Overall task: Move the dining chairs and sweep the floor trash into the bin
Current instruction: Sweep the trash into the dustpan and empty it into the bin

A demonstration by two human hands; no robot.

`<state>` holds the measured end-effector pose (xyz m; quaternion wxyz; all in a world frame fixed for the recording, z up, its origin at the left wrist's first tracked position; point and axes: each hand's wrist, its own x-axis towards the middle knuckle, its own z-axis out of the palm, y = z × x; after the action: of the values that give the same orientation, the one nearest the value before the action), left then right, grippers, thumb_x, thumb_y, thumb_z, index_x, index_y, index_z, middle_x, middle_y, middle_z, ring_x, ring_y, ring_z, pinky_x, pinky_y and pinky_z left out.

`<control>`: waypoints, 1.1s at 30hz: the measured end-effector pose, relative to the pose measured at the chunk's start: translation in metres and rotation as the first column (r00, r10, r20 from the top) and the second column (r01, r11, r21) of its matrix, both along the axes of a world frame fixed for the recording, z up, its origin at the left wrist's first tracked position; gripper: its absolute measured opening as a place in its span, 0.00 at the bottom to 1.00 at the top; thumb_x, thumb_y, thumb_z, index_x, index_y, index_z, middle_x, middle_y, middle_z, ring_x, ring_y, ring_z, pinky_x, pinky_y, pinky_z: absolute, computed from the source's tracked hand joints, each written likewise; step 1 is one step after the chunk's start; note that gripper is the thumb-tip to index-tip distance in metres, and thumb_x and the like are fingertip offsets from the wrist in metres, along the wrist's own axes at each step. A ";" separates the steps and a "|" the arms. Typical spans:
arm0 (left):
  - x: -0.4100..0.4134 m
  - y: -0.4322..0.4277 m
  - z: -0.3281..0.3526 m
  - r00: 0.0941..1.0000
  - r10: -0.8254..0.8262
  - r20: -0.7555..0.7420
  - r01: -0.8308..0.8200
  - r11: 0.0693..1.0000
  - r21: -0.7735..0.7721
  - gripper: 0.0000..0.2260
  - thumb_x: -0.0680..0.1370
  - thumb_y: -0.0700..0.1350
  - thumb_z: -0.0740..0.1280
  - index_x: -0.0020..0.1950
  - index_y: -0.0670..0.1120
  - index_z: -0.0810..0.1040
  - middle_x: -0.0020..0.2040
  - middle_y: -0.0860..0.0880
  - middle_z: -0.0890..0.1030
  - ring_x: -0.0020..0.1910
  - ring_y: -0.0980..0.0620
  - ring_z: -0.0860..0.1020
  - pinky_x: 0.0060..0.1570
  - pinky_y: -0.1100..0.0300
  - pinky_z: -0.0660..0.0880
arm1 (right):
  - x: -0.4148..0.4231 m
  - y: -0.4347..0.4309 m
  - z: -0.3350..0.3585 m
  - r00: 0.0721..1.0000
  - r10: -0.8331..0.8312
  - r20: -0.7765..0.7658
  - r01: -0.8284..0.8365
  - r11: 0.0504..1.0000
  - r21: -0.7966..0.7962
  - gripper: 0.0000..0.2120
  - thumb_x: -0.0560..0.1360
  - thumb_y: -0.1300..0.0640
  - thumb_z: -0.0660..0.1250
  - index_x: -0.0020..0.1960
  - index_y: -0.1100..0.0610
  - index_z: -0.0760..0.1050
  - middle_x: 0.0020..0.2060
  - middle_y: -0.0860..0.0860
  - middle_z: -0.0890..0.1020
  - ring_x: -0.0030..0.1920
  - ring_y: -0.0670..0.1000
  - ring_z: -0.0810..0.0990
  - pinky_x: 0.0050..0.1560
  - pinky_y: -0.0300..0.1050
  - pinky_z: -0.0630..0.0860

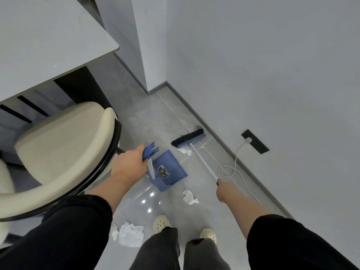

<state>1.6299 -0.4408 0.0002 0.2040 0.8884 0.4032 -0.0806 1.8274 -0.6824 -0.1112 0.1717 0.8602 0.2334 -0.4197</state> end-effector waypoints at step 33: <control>-0.345 -0.227 0.022 0.985 0.173 -0.008 -0.170 0.972 0.163 0.07 0.77 0.49 0.62 0.49 0.46 0.72 0.41 0.45 0.80 0.39 0.42 0.78 0.39 0.54 0.76 | -0.288 -0.208 0.065 0.946 -0.309 -0.096 0.315 0.948 0.048 0.10 0.79 0.60 0.56 0.58 0.63 0.70 0.48 0.61 0.79 0.35 0.55 0.71 0.25 0.40 0.66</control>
<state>1.2854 -0.6674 0.0224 0.1329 0.8630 0.4858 -0.0398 1.5396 -0.8903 -0.0466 0.0657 0.8722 0.1147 -0.4710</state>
